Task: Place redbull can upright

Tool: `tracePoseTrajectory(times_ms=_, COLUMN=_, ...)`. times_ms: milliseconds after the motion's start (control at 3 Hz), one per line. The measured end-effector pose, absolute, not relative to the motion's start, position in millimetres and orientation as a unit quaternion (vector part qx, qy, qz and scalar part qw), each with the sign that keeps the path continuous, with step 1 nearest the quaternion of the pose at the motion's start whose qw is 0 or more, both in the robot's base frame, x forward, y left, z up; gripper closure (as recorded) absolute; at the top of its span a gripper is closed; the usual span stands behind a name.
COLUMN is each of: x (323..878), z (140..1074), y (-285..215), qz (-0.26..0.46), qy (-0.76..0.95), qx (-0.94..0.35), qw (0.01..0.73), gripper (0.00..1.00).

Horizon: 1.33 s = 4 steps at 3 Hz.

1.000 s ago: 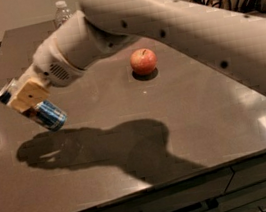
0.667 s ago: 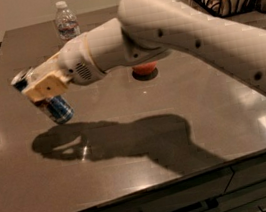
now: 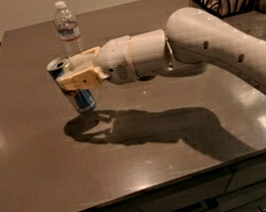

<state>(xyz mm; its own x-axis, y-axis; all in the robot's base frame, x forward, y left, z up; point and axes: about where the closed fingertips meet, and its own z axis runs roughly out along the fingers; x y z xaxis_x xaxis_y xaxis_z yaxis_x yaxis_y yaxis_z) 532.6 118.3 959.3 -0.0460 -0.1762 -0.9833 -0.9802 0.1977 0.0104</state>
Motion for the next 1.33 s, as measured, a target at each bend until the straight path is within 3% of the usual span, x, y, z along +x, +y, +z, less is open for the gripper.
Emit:
tracePoseTrajectory(times_ms=1000, x=544.5, z=937.2, y=77.5, qz=0.424, qy=0.558, qx=-0.467, qw=0.540, gripper=1.00)
tracePoseTrajectory(times_ms=1333, x=544.6, z=934.3, y=73.6, qz=0.439, qy=0.535, qx=-0.466, qw=0.551, gripper=0.84)
